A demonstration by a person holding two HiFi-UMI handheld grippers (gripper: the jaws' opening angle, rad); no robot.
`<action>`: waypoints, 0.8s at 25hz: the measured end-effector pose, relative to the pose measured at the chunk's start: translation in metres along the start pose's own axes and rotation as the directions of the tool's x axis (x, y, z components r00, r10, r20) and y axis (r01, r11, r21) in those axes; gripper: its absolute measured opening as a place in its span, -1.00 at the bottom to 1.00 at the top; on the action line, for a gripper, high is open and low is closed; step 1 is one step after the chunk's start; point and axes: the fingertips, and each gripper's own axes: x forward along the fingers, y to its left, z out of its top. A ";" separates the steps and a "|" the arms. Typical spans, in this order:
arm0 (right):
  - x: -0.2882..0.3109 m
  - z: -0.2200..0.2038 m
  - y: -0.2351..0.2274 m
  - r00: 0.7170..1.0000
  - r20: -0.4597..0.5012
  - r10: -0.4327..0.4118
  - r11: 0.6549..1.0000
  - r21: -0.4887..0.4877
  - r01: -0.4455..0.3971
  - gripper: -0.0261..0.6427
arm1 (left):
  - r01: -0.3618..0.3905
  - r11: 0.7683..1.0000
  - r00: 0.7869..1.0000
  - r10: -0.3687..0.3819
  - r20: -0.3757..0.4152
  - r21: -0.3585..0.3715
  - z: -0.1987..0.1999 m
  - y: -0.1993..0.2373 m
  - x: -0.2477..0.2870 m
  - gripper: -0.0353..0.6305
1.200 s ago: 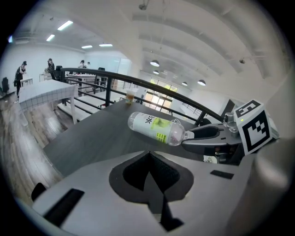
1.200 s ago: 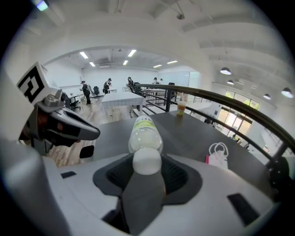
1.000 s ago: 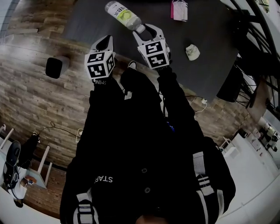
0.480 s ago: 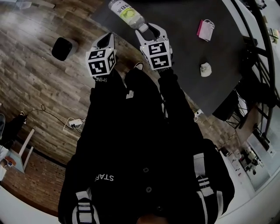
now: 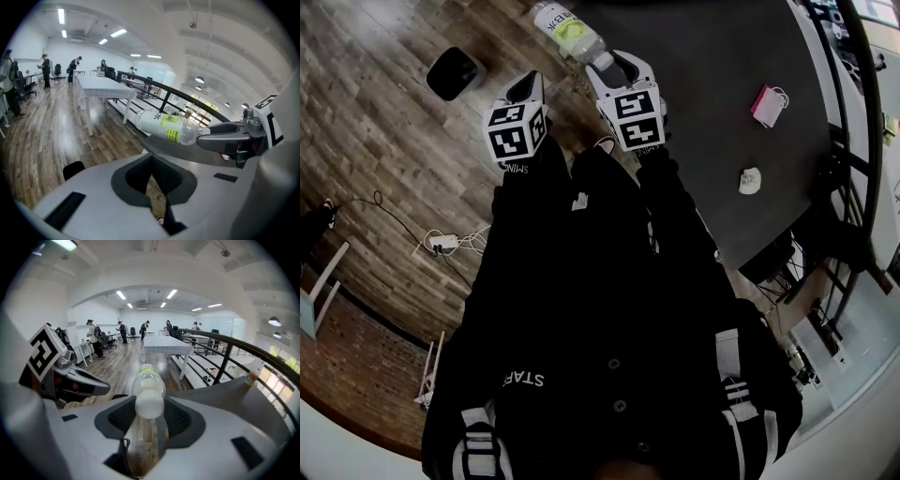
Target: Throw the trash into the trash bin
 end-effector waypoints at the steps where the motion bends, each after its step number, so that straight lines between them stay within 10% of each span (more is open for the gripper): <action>1: 0.007 0.004 0.007 1.000 0.000 0.013 1.000 -0.006 -0.013 -0.33 | -0.010 1.000 1.000 0.010 0.000 -0.013 -0.001 0.009 -0.002 -0.89; 20: 0.170 0.054 0.187 0.945 -0.183 0.272 0.928 -0.211 -0.308 -0.34 | -0.211 0.933 0.977 0.215 -0.020 -0.293 -0.052 0.227 -0.050 -0.89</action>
